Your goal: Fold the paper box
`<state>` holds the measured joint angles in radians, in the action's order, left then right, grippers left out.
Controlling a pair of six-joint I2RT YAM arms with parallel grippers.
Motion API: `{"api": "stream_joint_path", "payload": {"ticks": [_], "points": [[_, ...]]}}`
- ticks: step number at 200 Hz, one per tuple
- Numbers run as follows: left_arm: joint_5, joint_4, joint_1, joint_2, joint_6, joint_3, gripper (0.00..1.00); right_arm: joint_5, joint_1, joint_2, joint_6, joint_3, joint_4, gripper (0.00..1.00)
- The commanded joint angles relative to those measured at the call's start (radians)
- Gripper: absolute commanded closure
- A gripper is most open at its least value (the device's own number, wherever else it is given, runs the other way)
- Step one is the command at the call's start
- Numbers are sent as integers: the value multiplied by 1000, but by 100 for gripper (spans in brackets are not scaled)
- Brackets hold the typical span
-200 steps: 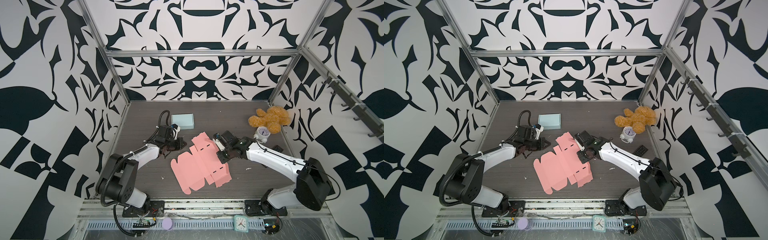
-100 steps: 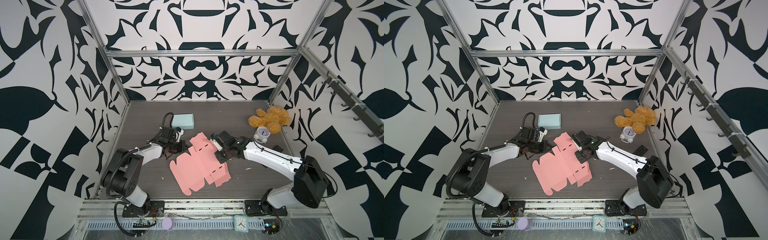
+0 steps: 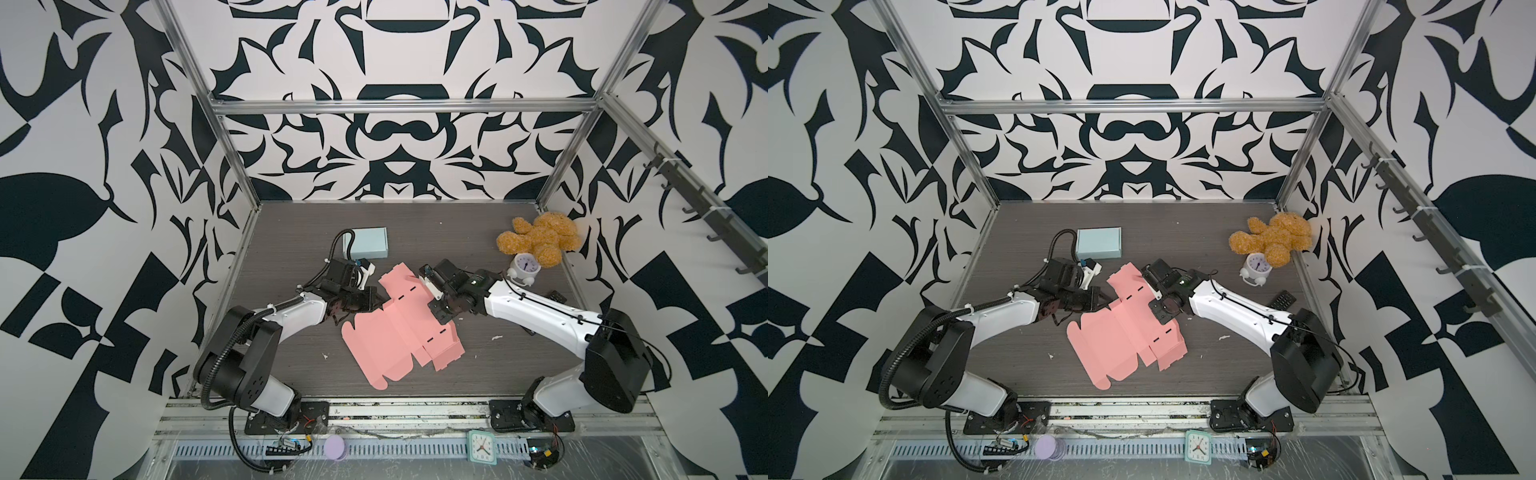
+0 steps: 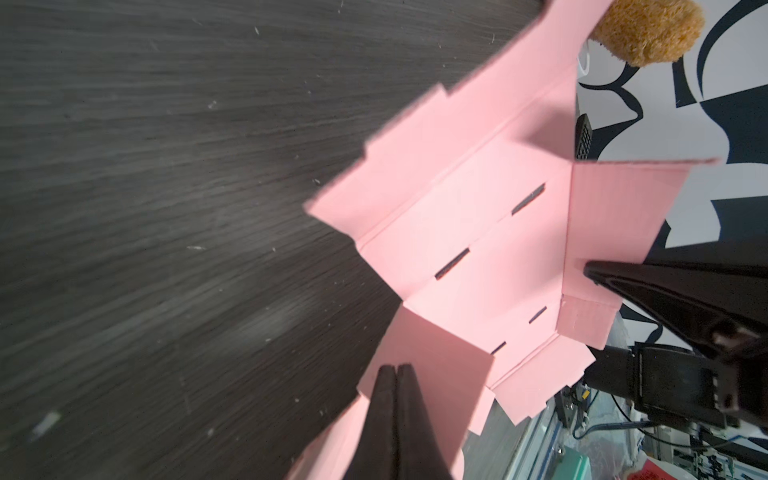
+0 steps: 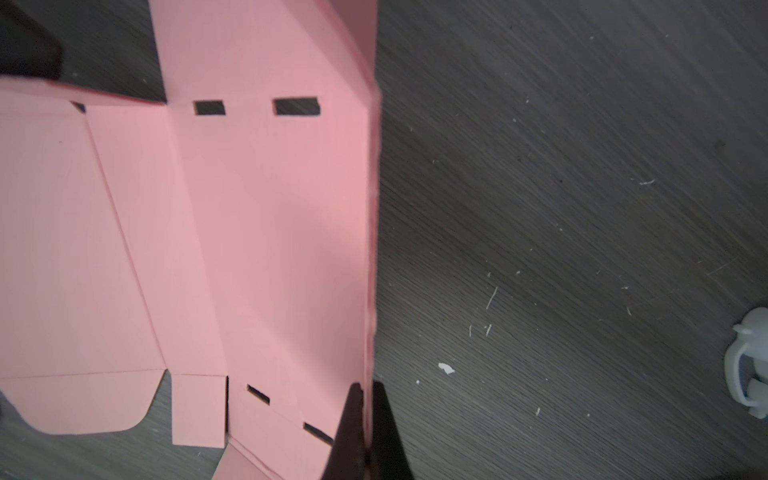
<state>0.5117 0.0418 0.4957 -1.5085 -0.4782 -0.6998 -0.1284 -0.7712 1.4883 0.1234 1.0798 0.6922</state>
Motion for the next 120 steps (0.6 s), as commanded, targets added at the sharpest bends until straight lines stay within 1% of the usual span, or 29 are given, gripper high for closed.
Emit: {"api": "stream_joint_path", "payload": {"ticks": [1, 9, 11, 14, 54, 87, 120], "points": [[-8, 15, 21, 21, -18, 11, 100, -55, -19, 9, -20, 58, 16, 100], [-7, 24, 29, 21, -26, 10, 100, -55, -26, 16, -26, 66, 20, 100], [-8, 27, 32, 19, -27, 11, 100, -84, -28, 18, -27, 69, 21, 100], [-8, 29, 34, 19, -31, 10, 100, -96, -31, 21, -28, 71, 23, 100], [-11, 63, 61, 1, -49, 11, 100, -189, -68, 40, -59, 95, 47, 100], [-12, 73, 49, 36, -53, 28, 100, -309, -112, 20, -116, 72, 32, 100], [-15, 51, 18, 104, -32, 33, 100, -389, -140, -3, -196, 45, -4, 100]]}}
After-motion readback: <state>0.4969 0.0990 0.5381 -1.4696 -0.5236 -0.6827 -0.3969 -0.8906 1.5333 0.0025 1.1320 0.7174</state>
